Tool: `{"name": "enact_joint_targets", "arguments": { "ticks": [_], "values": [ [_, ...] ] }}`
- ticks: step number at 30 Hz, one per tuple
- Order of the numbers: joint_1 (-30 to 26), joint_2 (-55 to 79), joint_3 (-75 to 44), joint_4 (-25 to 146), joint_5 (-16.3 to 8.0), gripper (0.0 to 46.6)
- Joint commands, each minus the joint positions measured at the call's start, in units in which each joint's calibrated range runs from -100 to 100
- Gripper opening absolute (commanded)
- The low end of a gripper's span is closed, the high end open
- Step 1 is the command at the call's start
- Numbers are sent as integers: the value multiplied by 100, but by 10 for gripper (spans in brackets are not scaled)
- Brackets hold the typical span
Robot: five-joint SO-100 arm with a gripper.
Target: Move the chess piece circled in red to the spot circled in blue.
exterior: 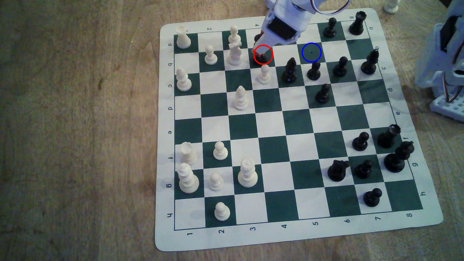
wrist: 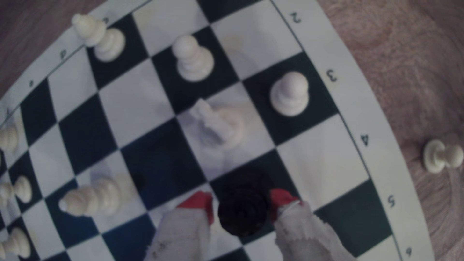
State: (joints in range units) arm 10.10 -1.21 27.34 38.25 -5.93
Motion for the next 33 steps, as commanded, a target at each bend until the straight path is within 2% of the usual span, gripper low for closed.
{"name": "enact_joint_targets", "arguments": {
  "ticks": [1, 3, 12, 24, 33],
  "values": [
    [3, -176, -531, -74, -29, 66],
    [10, -201, -576, -74, -29, 4],
    [206, -524, -558, 147, 83, 3],
    [832, -1407, -50, 958, 444, 3],
    [879, -1950, 548, 1564, 415, 3]
  ]
}}
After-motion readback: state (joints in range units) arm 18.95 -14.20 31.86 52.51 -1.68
